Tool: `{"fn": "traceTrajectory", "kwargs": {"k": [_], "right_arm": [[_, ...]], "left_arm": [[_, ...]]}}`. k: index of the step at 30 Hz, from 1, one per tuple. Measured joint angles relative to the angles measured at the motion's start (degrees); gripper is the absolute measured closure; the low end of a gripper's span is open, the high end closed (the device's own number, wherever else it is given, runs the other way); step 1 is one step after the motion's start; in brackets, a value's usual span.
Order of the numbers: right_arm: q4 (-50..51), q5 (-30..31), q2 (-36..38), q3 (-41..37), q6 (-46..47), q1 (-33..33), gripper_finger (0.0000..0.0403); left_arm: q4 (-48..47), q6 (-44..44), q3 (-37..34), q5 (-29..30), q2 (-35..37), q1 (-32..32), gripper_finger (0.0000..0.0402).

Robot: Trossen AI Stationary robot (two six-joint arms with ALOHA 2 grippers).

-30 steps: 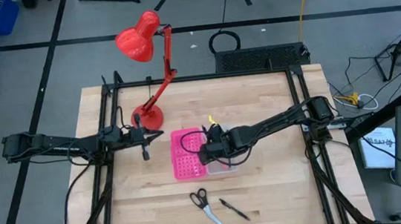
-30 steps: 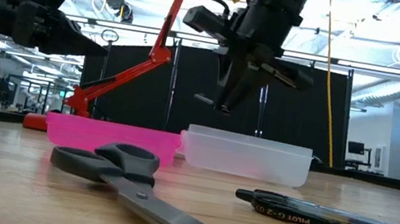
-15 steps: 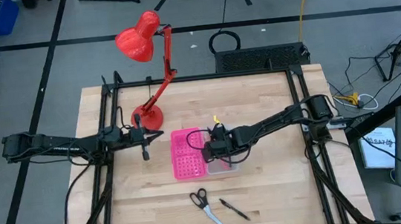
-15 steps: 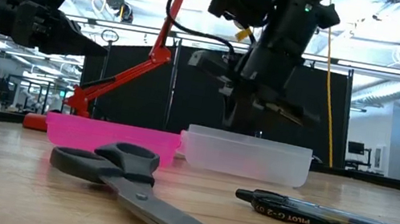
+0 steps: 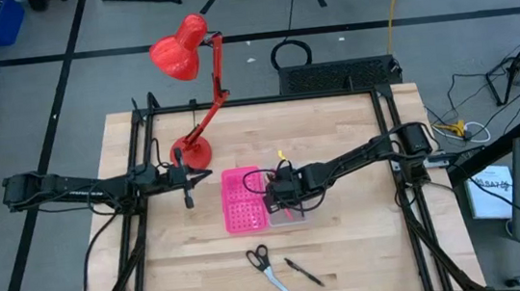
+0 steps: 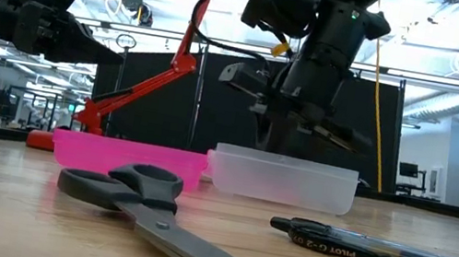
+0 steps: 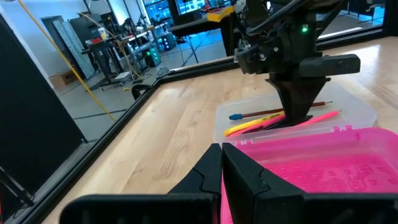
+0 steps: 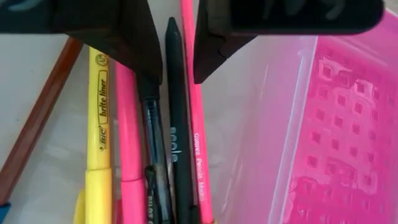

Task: Pick & place school supplies into a supply box
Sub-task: Put the right black pen into the pink supply box, then put the black scissors into the pink supply box

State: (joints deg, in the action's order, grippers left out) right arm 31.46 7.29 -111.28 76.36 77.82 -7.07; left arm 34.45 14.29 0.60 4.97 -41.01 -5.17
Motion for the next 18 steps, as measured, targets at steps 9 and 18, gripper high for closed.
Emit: {"fn": "traceTrajectory", "kwargs": {"k": [9, 18], "right_arm": [[-0.2, 0.0, 1.4, 0.0, -4.6, 0.0, 0.0273], [1.6, 17.6, 12.5, 0.0, -17.7, -3.6, 0.0263]], "left_arm": [[0.0, 0.2, 0.0, 0.0, 0.0, 0.0, 0.038], [0.5, 0.6, 0.0, -0.1, 0.0, 0.0, 0.038]]}}
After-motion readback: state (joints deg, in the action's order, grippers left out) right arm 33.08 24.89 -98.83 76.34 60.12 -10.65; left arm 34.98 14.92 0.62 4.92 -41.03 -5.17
